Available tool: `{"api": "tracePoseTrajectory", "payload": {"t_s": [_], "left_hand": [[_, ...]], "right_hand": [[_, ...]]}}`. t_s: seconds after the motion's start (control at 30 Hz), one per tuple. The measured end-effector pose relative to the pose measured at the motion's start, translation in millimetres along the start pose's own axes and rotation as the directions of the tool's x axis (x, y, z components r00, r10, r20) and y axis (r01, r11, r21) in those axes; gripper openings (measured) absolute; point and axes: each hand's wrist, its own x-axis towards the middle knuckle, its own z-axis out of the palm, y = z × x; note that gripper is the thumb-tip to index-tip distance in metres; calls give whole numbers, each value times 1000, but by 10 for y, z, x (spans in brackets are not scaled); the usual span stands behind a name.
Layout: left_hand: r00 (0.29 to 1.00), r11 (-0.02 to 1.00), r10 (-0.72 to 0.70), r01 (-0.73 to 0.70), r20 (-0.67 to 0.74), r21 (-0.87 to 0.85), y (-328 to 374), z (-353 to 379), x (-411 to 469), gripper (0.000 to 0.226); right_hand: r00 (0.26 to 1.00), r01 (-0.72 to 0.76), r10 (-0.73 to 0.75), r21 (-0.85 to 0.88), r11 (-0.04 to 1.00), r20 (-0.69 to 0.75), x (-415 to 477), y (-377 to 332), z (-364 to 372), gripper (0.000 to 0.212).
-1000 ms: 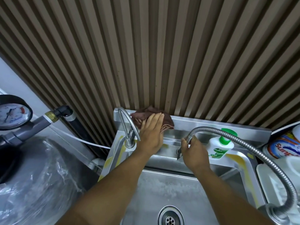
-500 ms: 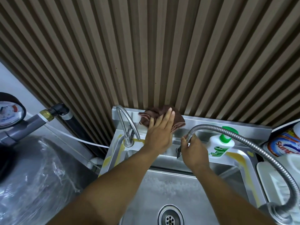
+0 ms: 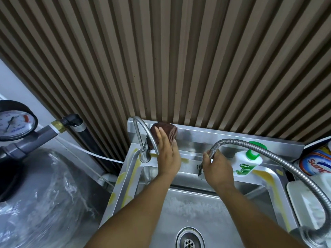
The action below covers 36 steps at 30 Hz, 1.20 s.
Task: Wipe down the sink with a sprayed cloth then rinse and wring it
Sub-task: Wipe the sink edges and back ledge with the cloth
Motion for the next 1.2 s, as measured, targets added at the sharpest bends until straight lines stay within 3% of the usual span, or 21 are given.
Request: {"api": "tracePoseTrajectory", "payload": {"t_s": [0.1,0.2,0.3,0.5,0.67,0.77,0.83,0.9,0.93,1.0,1.07,1.1,1.13,1.2], "left_hand": [[990,987,-124,116,-61,-116,149,-8,-1,63],[949,922,-309,284,-58,-264,209,-28,-51,60],[911,858,-409,364,-54,-362,140,27,-60,58],[776,606,-628,527,48,-595,172,171,-3,46],[625,214,-724,607,293,-766,456,222,-35,30],[590,81,-710,610,384,-788,548,95,-47,20],[609,48,-696,569,381,-821,504,-54,-17,15],[663,92,-680,500,312,-861,434,-198,17,15],[695,170,-674,478,252,-862,385,-243,19,17],[782,460,-615,458,99,-761,304,-304,-36,24],[925,834,-381,350,15,-426,164,-303,-170,41],[974,951,-221,225,43,-210,29,-258,-231,49],[992,998,-66,67,111,-8,-106,-201,-292,57],[937,910,117,-233,328,343,-397,-30,-349,68]], "right_hand": [[1000,-7,7,1,1000,1,-2,-6,-3,20],[1000,-3,3,0,1000,3,2,7,13,20],[1000,-7,7,5,1000,2,9,12,27,20],[1000,-16,15,-9,1000,-6,12,7,34,21],[999,-7,7,-8,1000,-33,15,21,73,20],[999,-4,3,-14,1000,-38,22,24,73,20],[1000,-7,6,-16,1000,-23,11,13,54,20],[1000,-5,5,-6,1000,-15,0,2,40,20],[1000,-6,6,2,1000,-15,-3,-2,40,20],[1000,-7,7,14,1000,-13,-10,-2,46,20],[1000,-13,14,24,1000,-17,-11,5,51,19],[1000,-15,15,25,1000,-20,-12,7,52,19],[1000,-15,16,23,1000,-23,-13,8,51,19],[999,-15,15,21,1000,-28,-9,18,55,19]]}}
